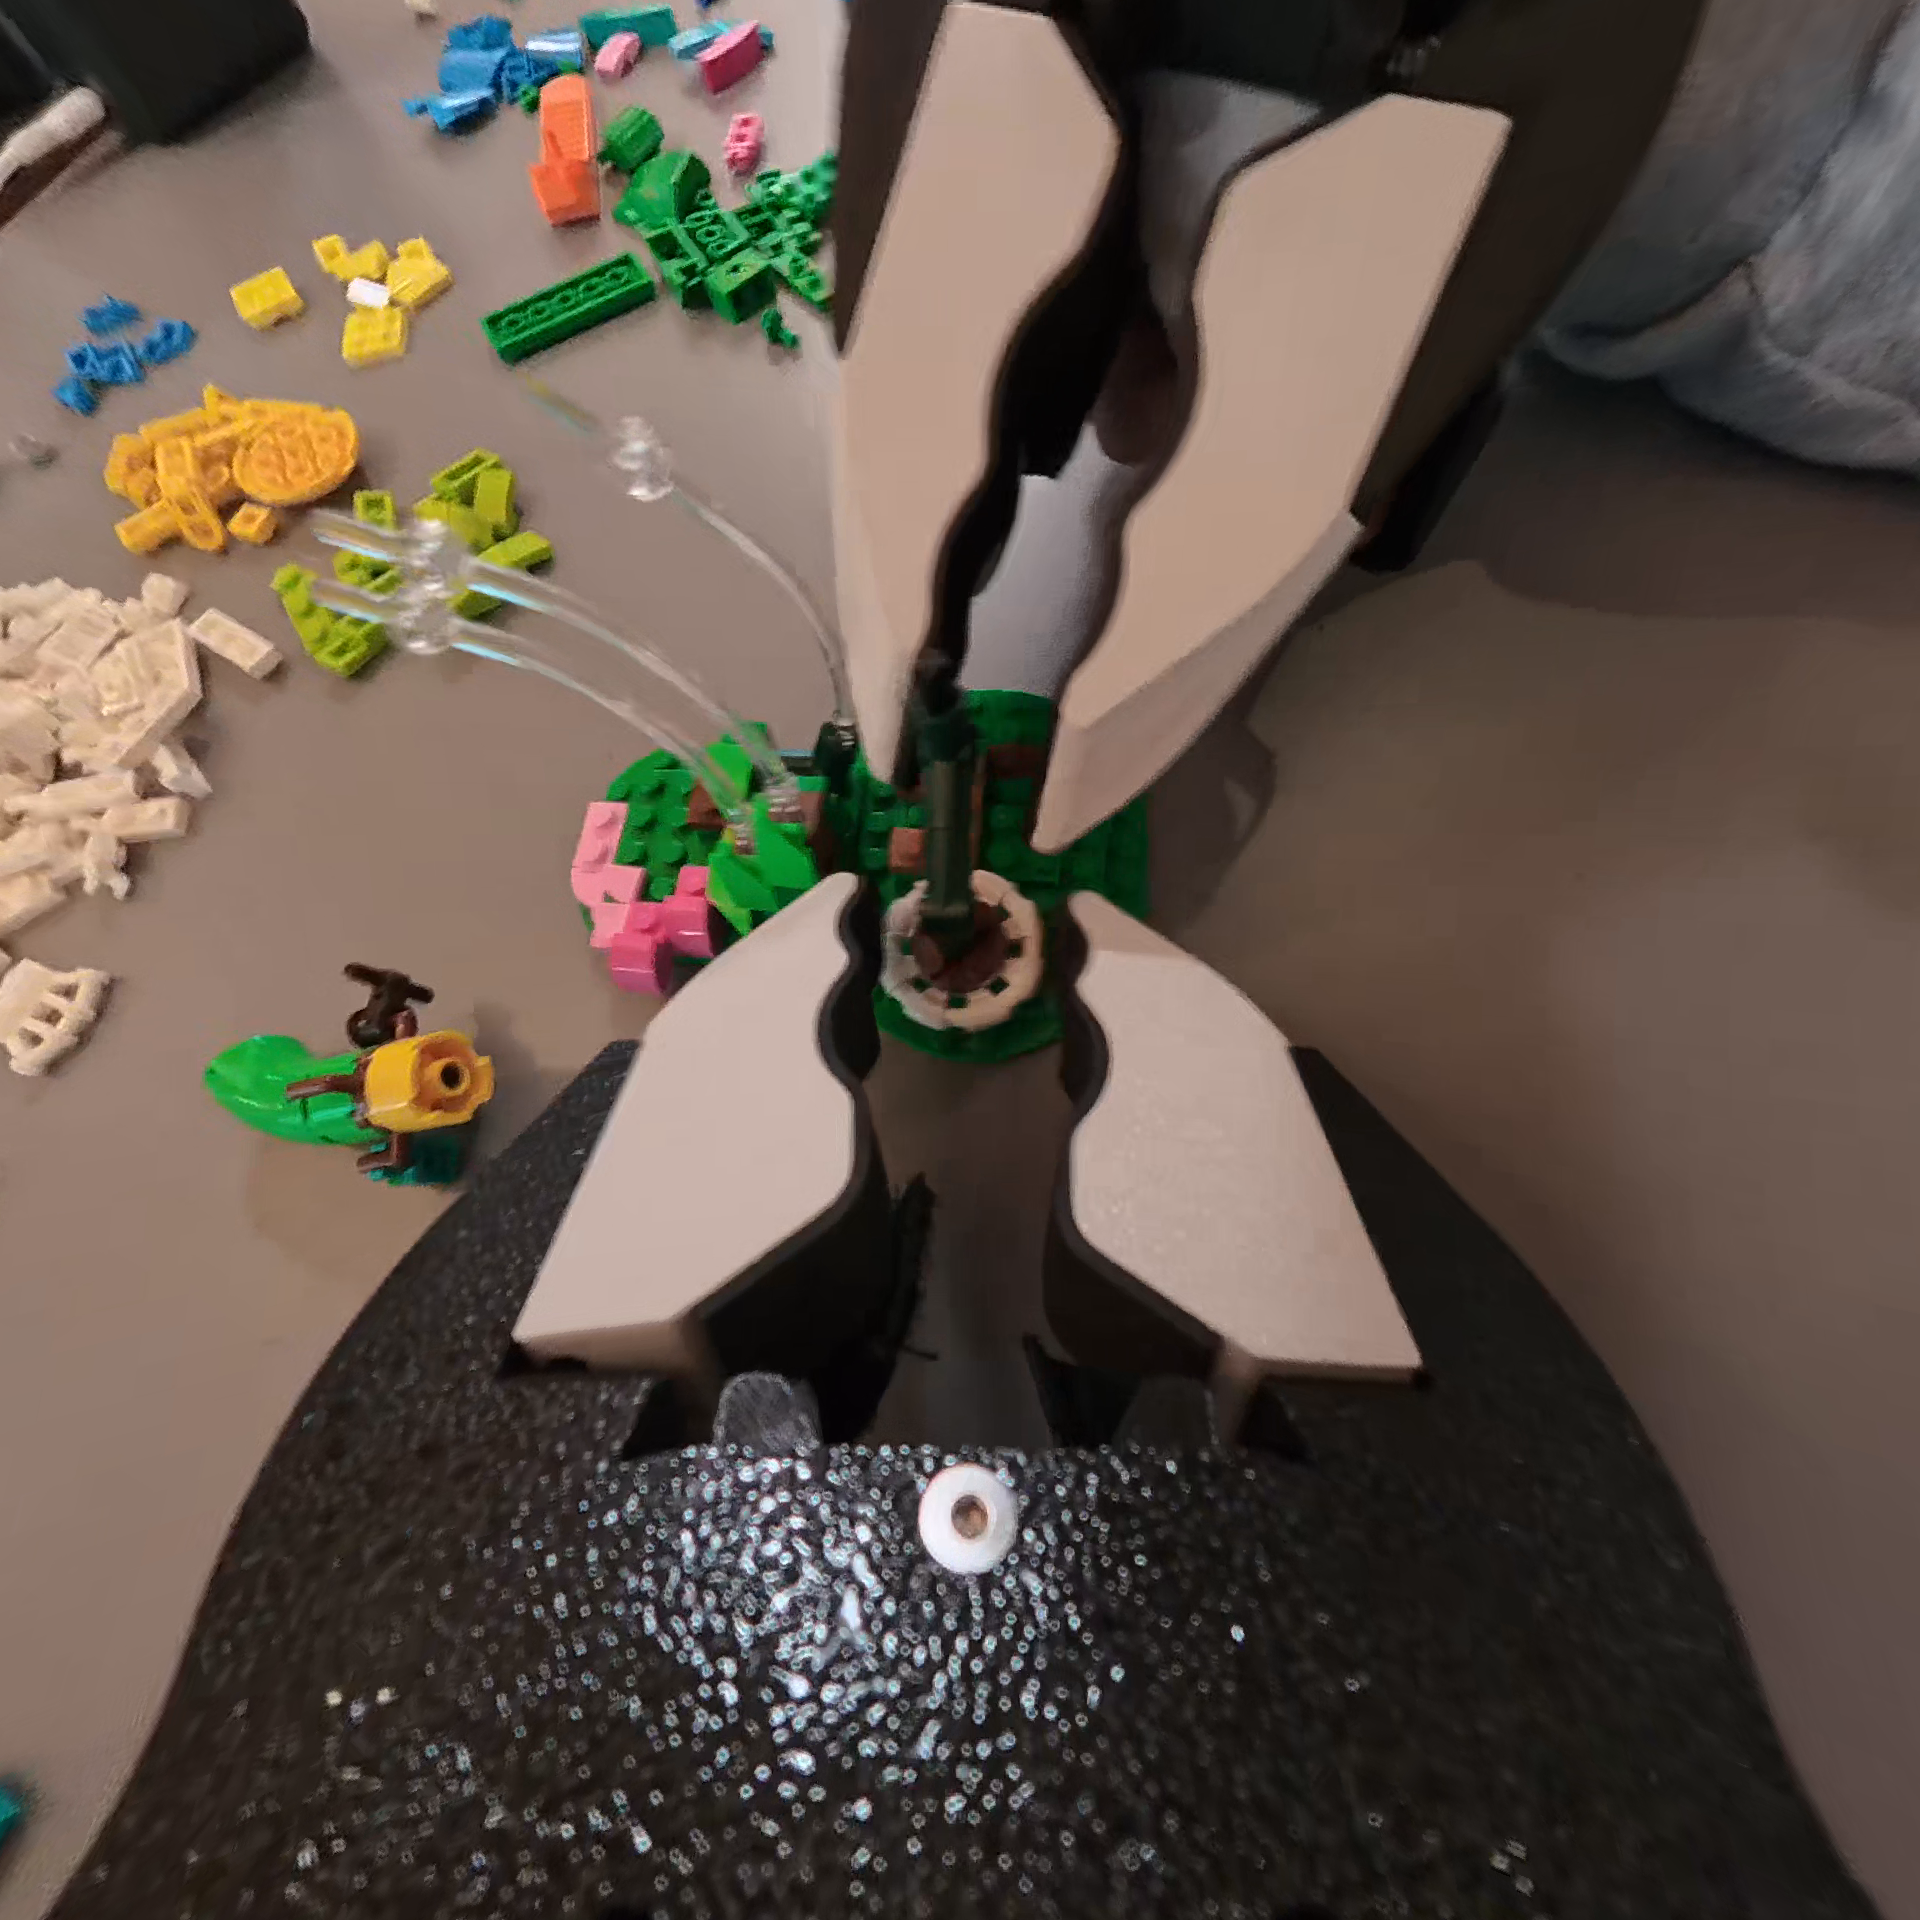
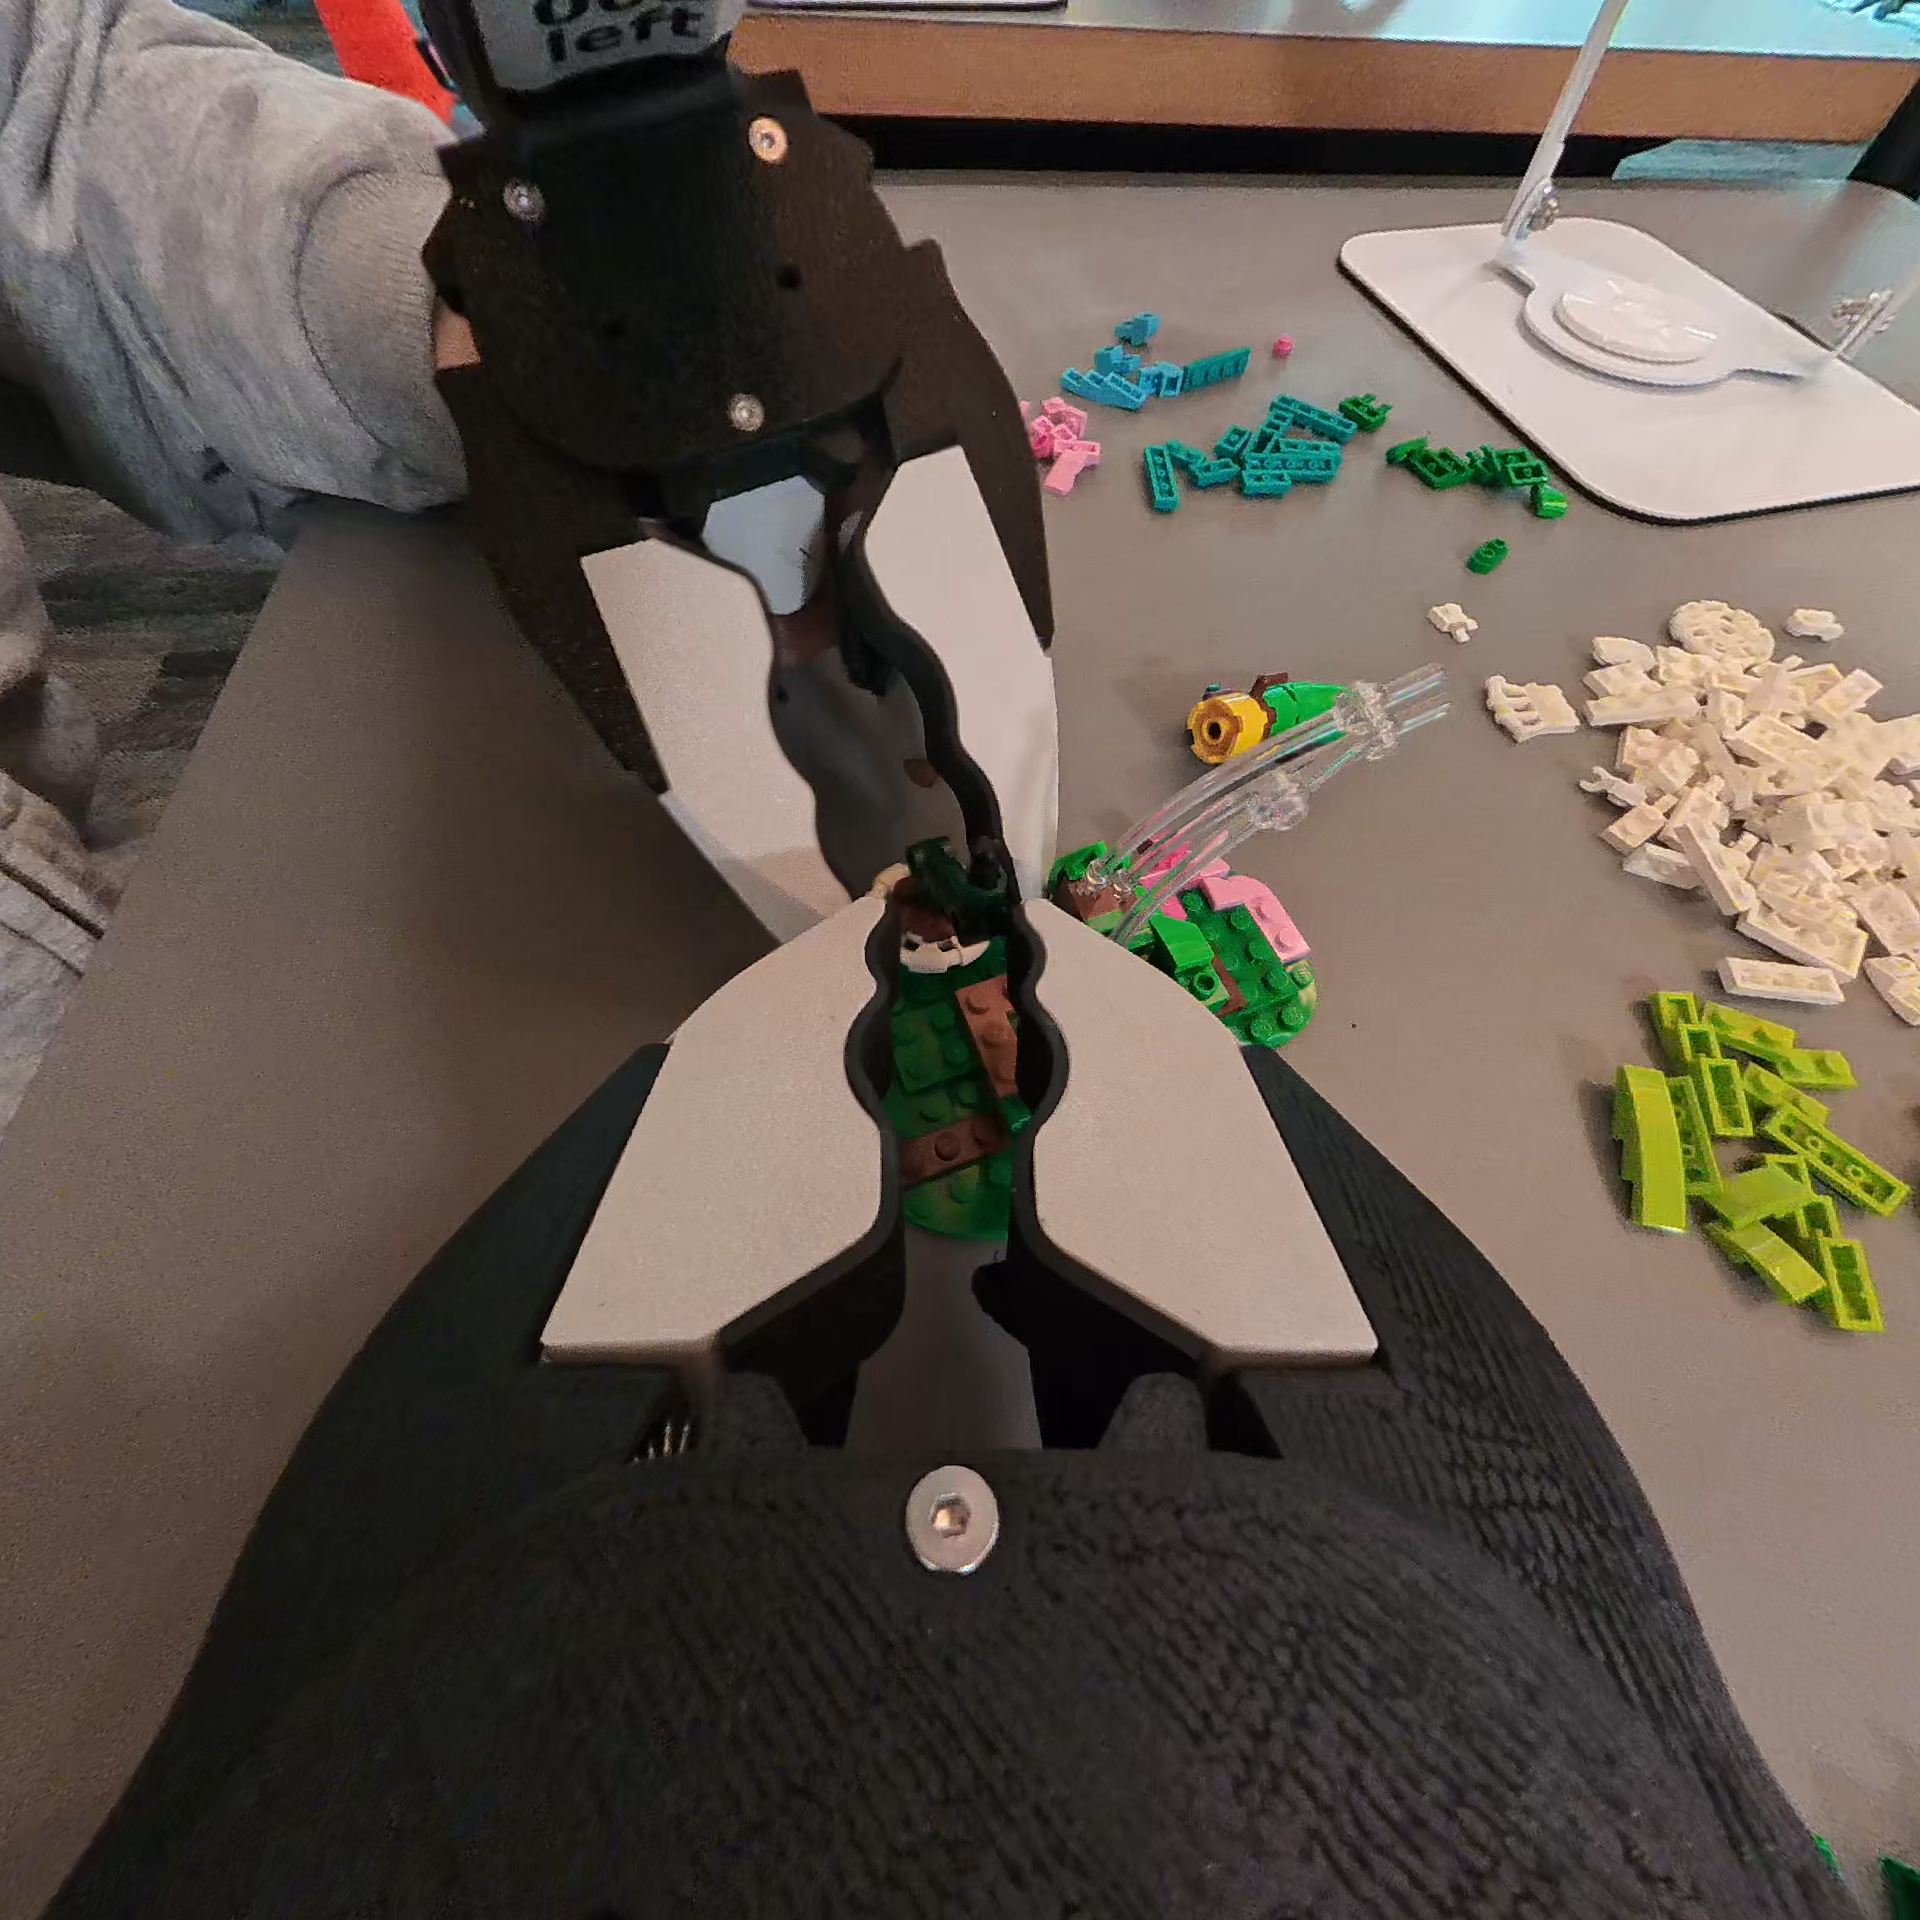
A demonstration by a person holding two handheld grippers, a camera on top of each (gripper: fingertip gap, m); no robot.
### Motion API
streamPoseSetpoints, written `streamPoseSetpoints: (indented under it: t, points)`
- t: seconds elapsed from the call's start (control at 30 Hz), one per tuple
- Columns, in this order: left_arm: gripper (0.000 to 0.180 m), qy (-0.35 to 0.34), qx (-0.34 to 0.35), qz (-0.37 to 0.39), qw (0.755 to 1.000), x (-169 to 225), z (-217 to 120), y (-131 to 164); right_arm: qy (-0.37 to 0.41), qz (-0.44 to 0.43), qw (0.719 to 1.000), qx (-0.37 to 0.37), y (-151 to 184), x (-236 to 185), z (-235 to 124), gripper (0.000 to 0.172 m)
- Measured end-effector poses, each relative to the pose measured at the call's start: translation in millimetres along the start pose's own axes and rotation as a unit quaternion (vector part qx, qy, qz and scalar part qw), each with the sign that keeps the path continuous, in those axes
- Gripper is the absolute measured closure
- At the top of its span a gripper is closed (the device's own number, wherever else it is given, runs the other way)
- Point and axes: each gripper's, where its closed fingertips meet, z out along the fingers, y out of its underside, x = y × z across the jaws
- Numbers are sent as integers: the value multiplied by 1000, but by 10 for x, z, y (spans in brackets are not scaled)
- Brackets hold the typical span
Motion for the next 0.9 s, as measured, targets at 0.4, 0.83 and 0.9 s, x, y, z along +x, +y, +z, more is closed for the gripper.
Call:
streamPoseSetpoints:
  t: [0.4,0.83,0.9]
  points:
    - [151,11,-4,-4,1000,-13,-5,24,15,-12,1000,-11,-4,26,74,159]
    - [152,19,-3,-12,1000,23,-14,26,60,-94,994,1,-32,-29,51,165]
    - [152,20,-1,-11,1000,37,-13,17,64,-106,992,5,-41,-44,43,165]
